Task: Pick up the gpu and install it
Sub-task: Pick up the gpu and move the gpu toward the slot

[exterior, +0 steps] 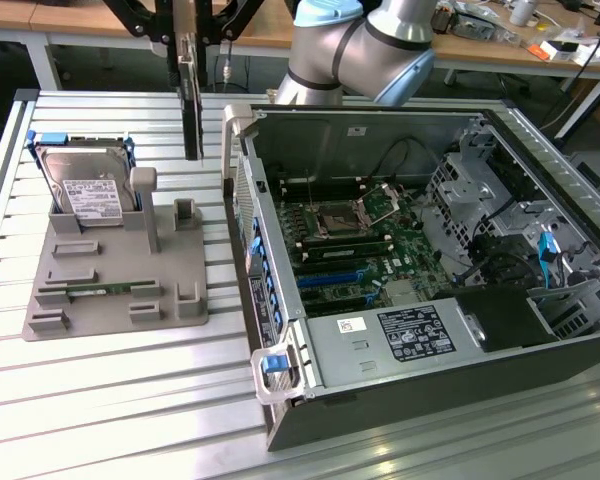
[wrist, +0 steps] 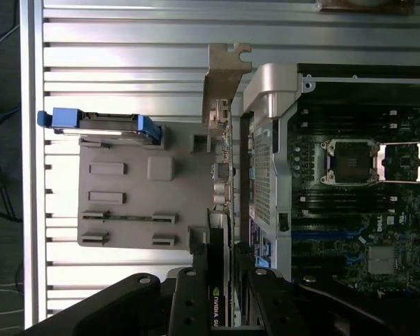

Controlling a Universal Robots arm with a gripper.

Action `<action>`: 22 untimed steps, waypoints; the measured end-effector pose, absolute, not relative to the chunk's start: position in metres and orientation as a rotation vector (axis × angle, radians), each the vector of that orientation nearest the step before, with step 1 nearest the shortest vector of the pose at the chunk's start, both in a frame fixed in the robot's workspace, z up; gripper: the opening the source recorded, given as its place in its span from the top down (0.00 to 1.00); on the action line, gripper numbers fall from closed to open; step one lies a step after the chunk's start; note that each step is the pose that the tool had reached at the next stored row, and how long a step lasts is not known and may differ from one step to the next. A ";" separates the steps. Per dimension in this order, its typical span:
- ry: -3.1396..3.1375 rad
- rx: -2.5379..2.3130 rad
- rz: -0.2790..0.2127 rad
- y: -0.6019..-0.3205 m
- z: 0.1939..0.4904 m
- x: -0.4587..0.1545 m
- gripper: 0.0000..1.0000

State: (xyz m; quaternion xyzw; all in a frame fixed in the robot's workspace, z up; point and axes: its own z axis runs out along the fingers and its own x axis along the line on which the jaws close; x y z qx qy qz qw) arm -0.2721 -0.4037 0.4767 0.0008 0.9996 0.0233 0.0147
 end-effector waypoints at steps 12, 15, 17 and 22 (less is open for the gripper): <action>3.111 0.002 0.072 -0.404 0.477 -0.245 0.73; 3.111 0.002 0.072 -0.404 0.477 -0.241 0.73; 3.111 0.002 0.073 -0.404 0.477 -0.236 0.73; 3.111 0.002 0.073 -0.404 0.477 -0.227 0.73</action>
